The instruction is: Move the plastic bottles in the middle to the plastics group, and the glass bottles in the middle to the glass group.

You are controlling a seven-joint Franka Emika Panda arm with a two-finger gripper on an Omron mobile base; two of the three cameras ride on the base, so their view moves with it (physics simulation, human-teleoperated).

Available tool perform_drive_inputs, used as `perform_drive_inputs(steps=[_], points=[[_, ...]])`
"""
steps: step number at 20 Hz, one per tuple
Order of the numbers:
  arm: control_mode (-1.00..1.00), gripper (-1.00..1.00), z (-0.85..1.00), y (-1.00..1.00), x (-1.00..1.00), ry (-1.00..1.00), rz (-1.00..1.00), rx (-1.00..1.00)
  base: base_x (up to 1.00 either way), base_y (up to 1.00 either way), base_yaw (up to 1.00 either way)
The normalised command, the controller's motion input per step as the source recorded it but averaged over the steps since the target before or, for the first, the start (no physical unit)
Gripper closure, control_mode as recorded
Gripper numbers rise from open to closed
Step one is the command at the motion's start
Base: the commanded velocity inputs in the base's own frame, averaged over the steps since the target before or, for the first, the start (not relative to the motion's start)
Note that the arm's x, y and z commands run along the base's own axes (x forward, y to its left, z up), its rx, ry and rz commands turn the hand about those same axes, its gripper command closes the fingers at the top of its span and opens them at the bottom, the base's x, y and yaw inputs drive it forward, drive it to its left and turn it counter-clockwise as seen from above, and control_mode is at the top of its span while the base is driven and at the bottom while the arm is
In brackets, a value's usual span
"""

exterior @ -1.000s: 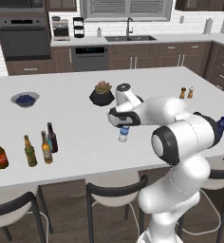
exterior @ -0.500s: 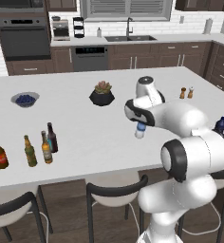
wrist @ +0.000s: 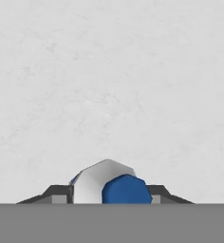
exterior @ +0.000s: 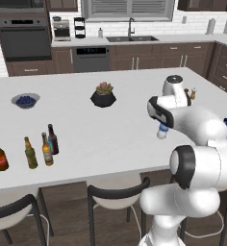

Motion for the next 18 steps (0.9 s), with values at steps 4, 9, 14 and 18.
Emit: perform_drive_inputs(steps=[4,9,14,18], points=[[-1.0,1.0,0.02,-0.82,-0.12,0.05,-0.01,-0.06,0.0,0.0,0.0],[-1.0,1.0,0.0,-0.78,-0.05,0.13,-0.08,-0.11,0.0,0.0,0.0],[-1.0,1.0,0.0,-0.69,0.0,0.16,-0.12,-0.11,0.0,0.0,0.0],[-1.0,1.0,0.0,-0.66,0.0,0.09,-0.12,-0.08,0.0,0.0,0.0]])
